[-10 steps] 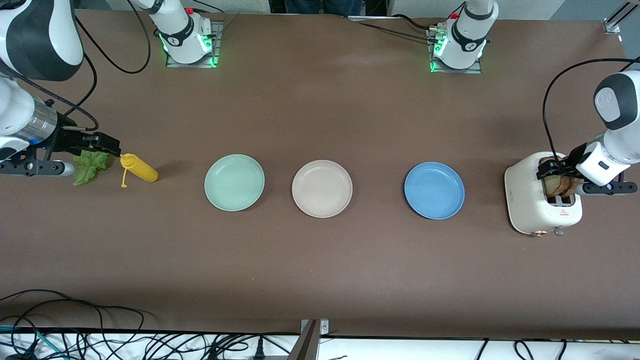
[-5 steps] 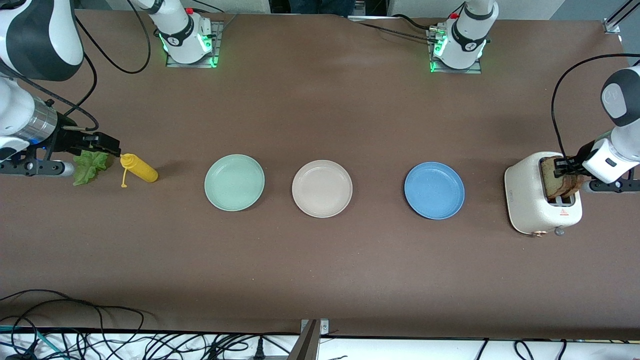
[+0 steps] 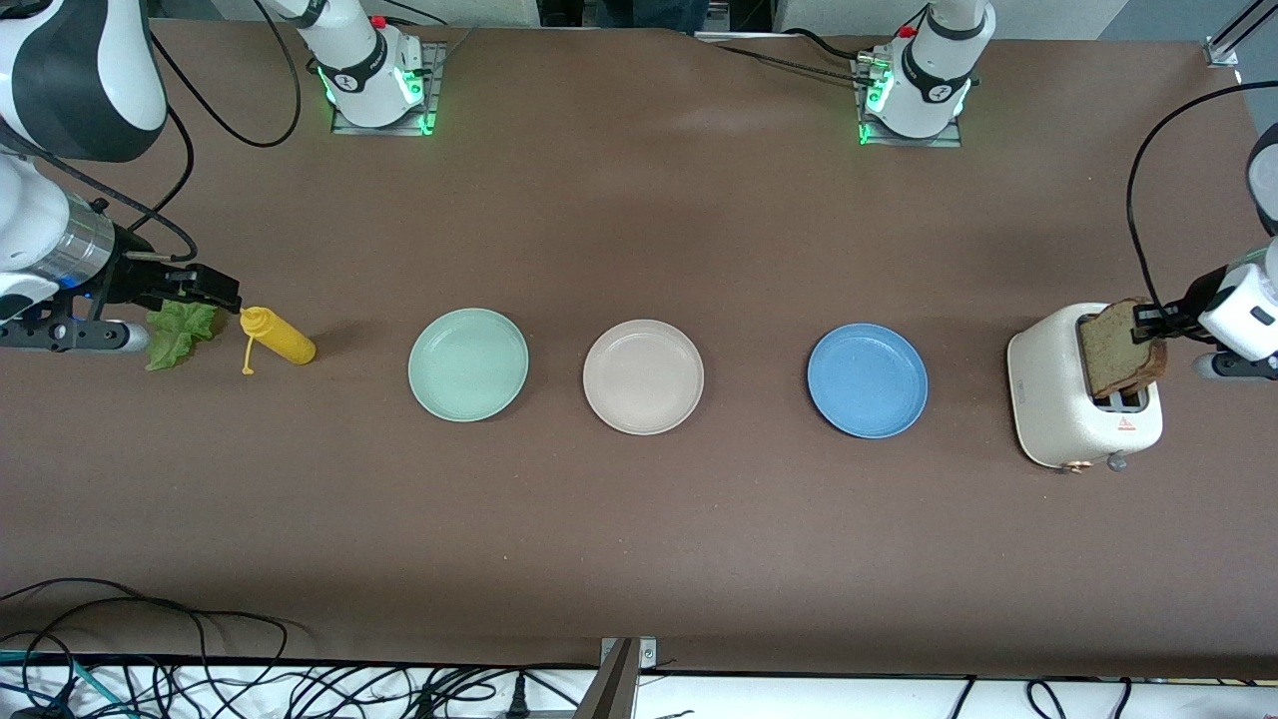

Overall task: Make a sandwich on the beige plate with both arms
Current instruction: 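Lift the bread slice up out of the toaster with the left gripper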

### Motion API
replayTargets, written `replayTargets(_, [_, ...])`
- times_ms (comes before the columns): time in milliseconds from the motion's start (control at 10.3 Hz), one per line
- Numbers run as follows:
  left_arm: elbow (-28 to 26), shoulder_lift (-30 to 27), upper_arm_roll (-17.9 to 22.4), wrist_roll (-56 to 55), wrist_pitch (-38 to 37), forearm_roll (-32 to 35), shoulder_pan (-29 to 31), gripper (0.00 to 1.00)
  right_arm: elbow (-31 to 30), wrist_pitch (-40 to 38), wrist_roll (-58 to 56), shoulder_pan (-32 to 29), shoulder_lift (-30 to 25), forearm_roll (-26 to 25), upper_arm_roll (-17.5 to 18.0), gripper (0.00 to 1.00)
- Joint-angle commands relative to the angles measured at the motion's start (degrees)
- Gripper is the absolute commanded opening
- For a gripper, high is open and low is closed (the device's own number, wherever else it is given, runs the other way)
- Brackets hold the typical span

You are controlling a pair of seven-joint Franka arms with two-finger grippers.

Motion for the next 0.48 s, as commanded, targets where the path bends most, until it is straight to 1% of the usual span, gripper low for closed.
replayTargets(0, [5.6,-0.27,-2.35,0.48,-7.01,1.45,0.02,0.0,1.11,-1.0,0.49,-0.1,0.26,0.08,0.07,1.0])
replayTargets(97, [7.62,-0.27,-3.15,0.56,-10.26,0.67,0.02,0.0,1.11,-1.0,0.49,-0.1,0.26,0.08,0.07,1.0])
replayTargets(291, [10.45,-0.36,-5.51,0.65,-13.09,-2.14,0.02,0.0,1.11,-1.0,0.49,-0.19,0.17,0.08,0.07,1.0])
replayTargets(388, [11.15,-0.27,-6.57,0.3,-13.8,-5.81,0.02,0.0,1.11,-1.0,0.49,-0.1,0.17,0.08,0.07,1.0])
